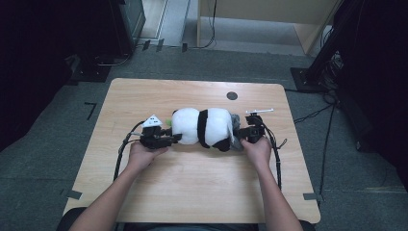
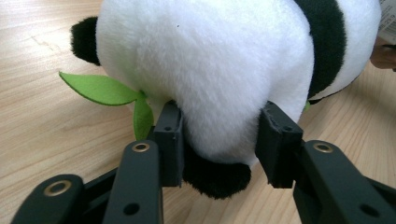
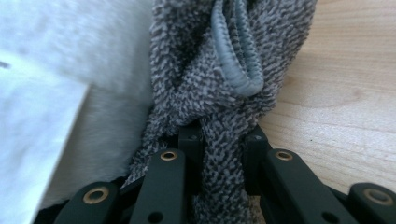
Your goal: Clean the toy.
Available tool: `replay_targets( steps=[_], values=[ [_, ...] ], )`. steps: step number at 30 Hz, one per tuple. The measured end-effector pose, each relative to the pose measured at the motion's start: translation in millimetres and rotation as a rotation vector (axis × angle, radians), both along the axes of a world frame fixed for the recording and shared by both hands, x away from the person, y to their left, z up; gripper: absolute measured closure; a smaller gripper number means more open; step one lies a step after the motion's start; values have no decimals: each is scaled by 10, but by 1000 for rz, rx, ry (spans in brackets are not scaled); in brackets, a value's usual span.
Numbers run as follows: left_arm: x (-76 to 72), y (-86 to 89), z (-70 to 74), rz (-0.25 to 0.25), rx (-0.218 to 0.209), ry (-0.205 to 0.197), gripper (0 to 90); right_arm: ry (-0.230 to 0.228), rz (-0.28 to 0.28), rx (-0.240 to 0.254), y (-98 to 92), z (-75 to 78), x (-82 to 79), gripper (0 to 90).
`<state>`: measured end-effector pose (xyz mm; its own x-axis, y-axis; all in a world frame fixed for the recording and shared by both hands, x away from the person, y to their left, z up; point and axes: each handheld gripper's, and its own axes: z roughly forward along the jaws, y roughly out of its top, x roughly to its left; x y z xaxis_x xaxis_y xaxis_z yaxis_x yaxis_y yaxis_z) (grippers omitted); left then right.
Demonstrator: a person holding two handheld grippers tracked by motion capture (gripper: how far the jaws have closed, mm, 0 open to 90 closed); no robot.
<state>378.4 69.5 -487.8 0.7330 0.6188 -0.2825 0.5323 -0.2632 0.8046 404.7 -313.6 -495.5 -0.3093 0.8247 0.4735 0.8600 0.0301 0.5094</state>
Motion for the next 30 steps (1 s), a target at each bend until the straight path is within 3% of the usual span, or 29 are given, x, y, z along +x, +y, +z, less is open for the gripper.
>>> replay_targets(
  steps=[3, 9, 13, 18, 22, 27, 30],
  values=[
    [-14, -17, 27, 1, -1, -8, 637, -26, -27, -13, -96, 85, -12, 770],
    [-43, -25, 96, -18, -1, -21, 671, -157, -74, 26, -318, 426, -126, 769],
    [-83, -6, 141, -56, -17, -19, 676, -248, -55, 89, -352, 724, -222, 769],
    [-175, 22, 203, -106, -20, -12, 678, -329, -1, 111, -261, 1021, -325, 768],
    [-240, 38, 194, -138, -11, -11, 668, -332, 85, 100, -80, 1113, -349, 767],
    [-216, 55, 117, -128, 9, -3, 637, -296, 154, -27, 226, 948, -231, 764],
    [-205, 83, 87, -122, 6, -17, 577, -293, 163, -66, 302, 871, -175, 771]
  ],
)
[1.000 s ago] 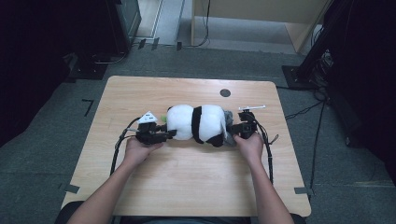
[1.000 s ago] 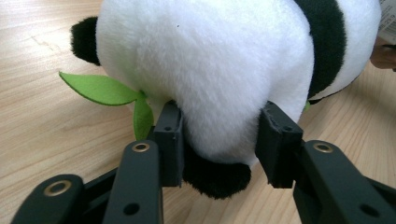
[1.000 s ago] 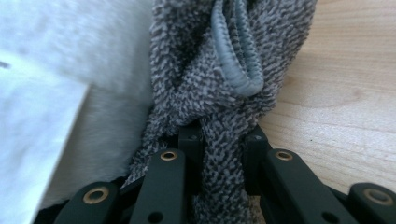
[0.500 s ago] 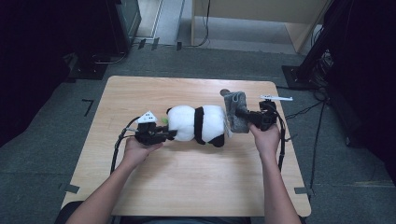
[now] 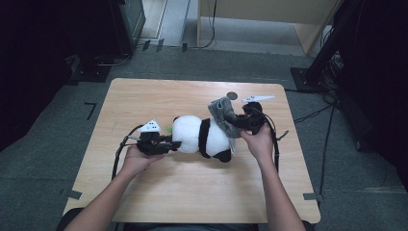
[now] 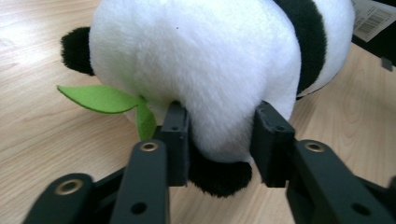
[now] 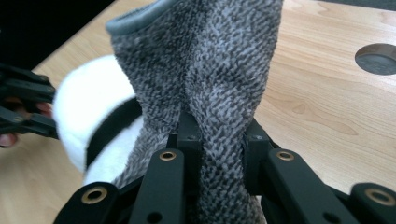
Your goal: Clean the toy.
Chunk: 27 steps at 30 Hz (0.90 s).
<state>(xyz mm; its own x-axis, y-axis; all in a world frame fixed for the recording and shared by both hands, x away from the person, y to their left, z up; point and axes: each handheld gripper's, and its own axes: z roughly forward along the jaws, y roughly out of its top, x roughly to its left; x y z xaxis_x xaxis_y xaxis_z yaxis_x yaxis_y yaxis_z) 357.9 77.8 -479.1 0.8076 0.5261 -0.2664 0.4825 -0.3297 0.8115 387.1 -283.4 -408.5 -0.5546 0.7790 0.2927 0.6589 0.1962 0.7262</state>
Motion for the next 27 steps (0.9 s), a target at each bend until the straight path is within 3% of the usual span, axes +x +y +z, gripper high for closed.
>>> replay_targets(
  steps=[3, 8, 13, 18, 23, 27],
  values=[
    [-7, 16, 12, -6, 10, -32, 478, 6, -11, -24, 6, -22, 37, 774],
    [-40, 77, 25, -30, 33, -113, 389, 31, -20, 2, -30, -89, 128, 775],
    [-12, 151, 11, -39, 6, -113, 367, 47, -21, -6, -16, -88, 212, 775],
    [4, 162, -30, -56, 22, -115, 367, 77, -24, 21, -45, -125, 320, 775],
    [-4, 121, -78, -84, 29, -138, 358, 84, -27, 6, -16, -113, 407, 776],
    [36, 105, -110, -47, 14, -133, 353, 104, -35, 18, -17, -129, 486, 776]
  ],
)
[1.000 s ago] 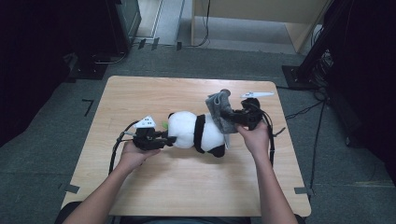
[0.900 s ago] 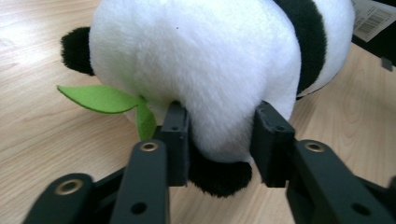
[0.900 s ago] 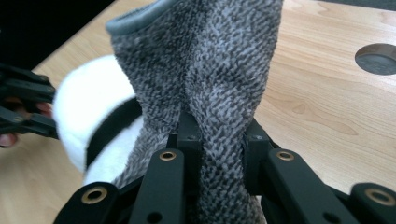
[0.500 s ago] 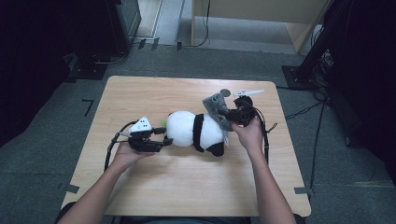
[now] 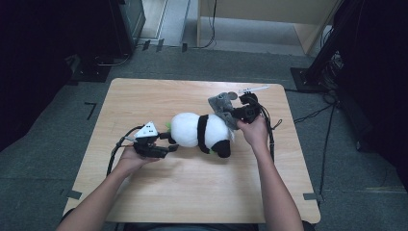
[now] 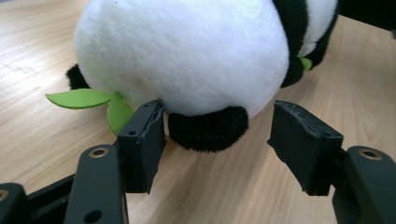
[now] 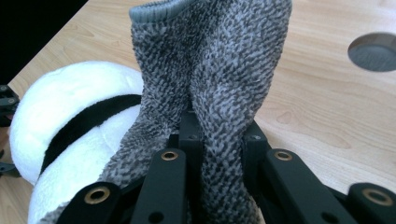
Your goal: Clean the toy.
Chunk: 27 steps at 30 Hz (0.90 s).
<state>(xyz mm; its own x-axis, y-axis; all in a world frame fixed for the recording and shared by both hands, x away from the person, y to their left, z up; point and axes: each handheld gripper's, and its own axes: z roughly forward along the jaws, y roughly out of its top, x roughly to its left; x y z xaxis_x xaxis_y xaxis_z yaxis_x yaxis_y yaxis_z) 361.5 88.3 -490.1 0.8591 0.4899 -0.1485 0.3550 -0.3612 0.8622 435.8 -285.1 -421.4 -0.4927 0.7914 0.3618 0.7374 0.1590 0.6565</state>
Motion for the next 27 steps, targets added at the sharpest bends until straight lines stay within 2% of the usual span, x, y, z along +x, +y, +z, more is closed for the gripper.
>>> replay_targets(
  steps=[3, 10, 16, 20, 23, 25, 27],
  values=[
    [38, -10, 2, 25, -31, 5, 339, 4, -7, 4, 4, -10, 44, 776],
    [150, -109, -8, 69, -24, -7, 253, 16, -25, 47, -13, -75, 156, 776],
    [275, -138, -35, 84, -54, -2, 243, 23, -36, 80, -54, -127, 199, 776],
    [304, -167, -52, 114, -69, -19, 322, 22, -53, 81, -55, -142, 222, 777],
    [294, -183, -47, 157, -78, -8, 427, 30, -70, 95, -77, -147, 226, 777],
    [274, -187, -37, 167, -70, -2, 502, 22, -82, 101, -84, -120, 206, 777],
    [246, -197, -10, 180, -53, -1, 545, -5, -84, 103, -84, -44, 160, 776]
  ],
)
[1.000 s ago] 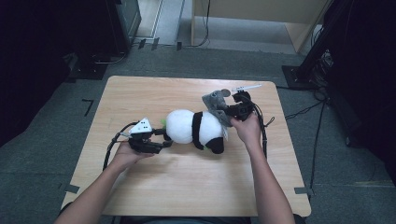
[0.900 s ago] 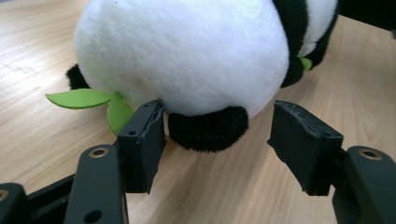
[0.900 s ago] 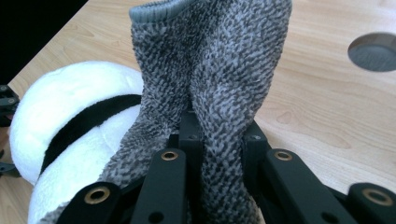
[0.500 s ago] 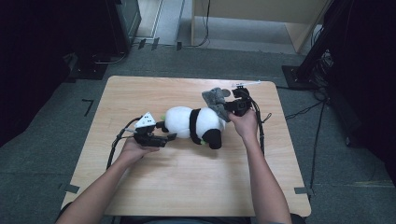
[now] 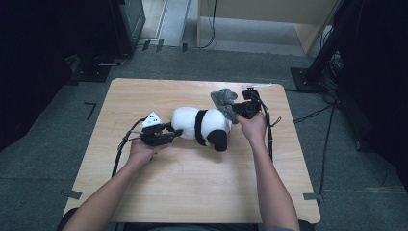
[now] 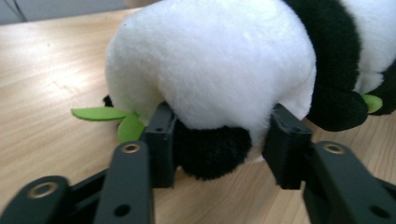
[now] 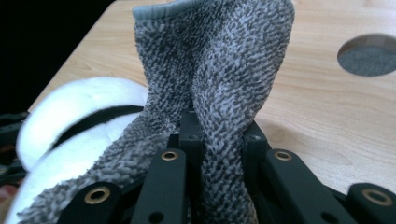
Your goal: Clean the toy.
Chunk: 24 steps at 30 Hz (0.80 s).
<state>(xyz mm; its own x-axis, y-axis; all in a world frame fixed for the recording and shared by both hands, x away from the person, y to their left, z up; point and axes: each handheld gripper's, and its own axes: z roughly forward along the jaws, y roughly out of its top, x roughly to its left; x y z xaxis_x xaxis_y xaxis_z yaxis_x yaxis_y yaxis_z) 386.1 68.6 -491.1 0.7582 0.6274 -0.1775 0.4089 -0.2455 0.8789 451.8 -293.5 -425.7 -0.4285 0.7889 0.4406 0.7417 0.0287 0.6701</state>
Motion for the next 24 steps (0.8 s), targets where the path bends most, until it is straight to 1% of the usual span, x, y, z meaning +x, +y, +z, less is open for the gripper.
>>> replay_targets(
  steps=[3, 5, 7, 9, 10, 12, 13, 15, 17, 18, 21, 22, 24],
  values=[
    [-36, -10, 75, 9, -4, 21, 565, -60, 1, 4, 3, 182, -121, 773],
    [-53, -13, 128, 19, -13, 55, 571, -91, 17, 29, 15, 318, -224, 774],
    [-70, -13, 163, 35, -16, 77, 572, -120, 39, 45, 63, 452, -345, 775],
    [-99, -23, 171, 45, -19, 89, 571, -146, 70, 52, 159, 561, -470, 774],
    [-113, -32, 171, 48, -20, 92, 571, -156, 95, 55, 221, 602, -530, 774],
    [-141, -46, 176, 52, -19, 96, 571, -179, 129, 58, 363, 646, -644, 774],
    [-151, -52, 179, 50, -23, 100, 570, -185, 151, 49, 440, 648, -689, 774],
    [-175, -69, 182, 59, -19, 104, 569, -182, 188, 53, 585, 611, -755, 774],
    [-189, -81, 188, 60, -10, 98, 569, -150, 228, 72, 727, 555, -780, 773],
    [-195, -82, 192, 59, -4, 92, 568, -143, 246, 71, 797, 531, -795, 773],
    [-198, -82, 191, 62, -9, 92, 567, -134, 293, 62, 1000, 449, -857, 771],
    [-200, -83, 189, 64, -11, 94, 567, -139, 309, 53, 1065, 418, -874, 770],
    [-208, -89, 186, 65, -15, 96, 567, -144, 319, 37, 1169, 343, -892, 769]
  ],
)
